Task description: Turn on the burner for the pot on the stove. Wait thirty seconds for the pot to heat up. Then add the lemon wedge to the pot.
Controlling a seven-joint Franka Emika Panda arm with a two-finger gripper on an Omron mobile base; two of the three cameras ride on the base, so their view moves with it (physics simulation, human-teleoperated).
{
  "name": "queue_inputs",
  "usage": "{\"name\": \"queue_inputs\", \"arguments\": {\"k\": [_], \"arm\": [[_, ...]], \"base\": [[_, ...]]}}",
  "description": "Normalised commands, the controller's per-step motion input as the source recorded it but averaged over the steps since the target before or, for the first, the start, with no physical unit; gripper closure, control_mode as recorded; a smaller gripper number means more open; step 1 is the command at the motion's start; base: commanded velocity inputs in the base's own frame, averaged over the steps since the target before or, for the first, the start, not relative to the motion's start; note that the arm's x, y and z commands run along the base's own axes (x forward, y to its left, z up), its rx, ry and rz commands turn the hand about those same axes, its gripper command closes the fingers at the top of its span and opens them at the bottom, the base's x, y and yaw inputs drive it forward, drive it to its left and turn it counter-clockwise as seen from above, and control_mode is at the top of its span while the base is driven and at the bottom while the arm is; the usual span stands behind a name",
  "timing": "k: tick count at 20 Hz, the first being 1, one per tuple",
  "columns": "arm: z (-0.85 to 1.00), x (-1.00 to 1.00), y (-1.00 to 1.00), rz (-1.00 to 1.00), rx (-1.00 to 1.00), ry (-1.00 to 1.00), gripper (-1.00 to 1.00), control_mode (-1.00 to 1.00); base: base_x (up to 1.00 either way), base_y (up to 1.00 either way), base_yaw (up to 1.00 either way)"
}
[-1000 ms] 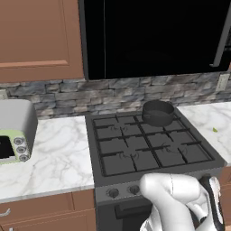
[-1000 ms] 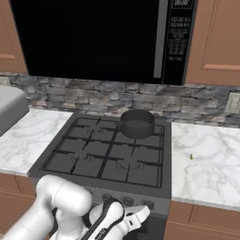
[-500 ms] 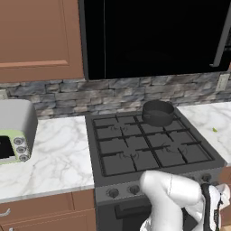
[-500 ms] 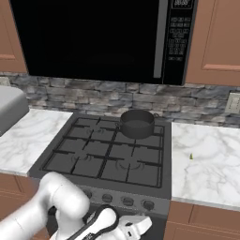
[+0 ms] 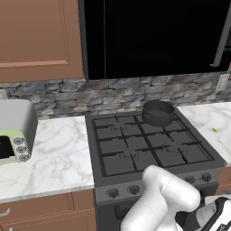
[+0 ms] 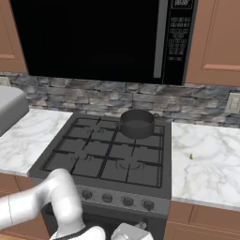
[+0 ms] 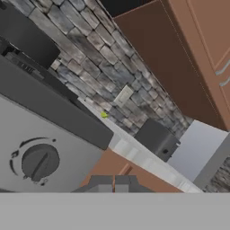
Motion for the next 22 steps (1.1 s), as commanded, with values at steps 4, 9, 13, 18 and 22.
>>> {"name": "queue_inputs", "arguments": {"k": [4, 9, 13, 18, 22], "arm": [[0.0, -0.02, 0.0, 0.0, 0.0, 0.0, 1.0, -1.0], [0.0, 0.0, 0.0, 0.0, 0.0, 0.0, 1.0, -1.0], [0.0, 0.0, 0.0, 0.0, 0.0, 0.0, 1.0, -1.0], [0.0, 0.0, 0.0, 0.0, 0.0, 0.0, 1.0, -1.0], [0.0, 0.0, 0.0, 0.0, 0.0, 0.0, 1.0, -1.0]], "base": [[0.0, 0.0, 0.0], [0.0, 0.0, 0.0], [0.0, 0.0, 0.0], [0.0, 0.0, 0.0], [0.0, 0.0, 0.0]]}}
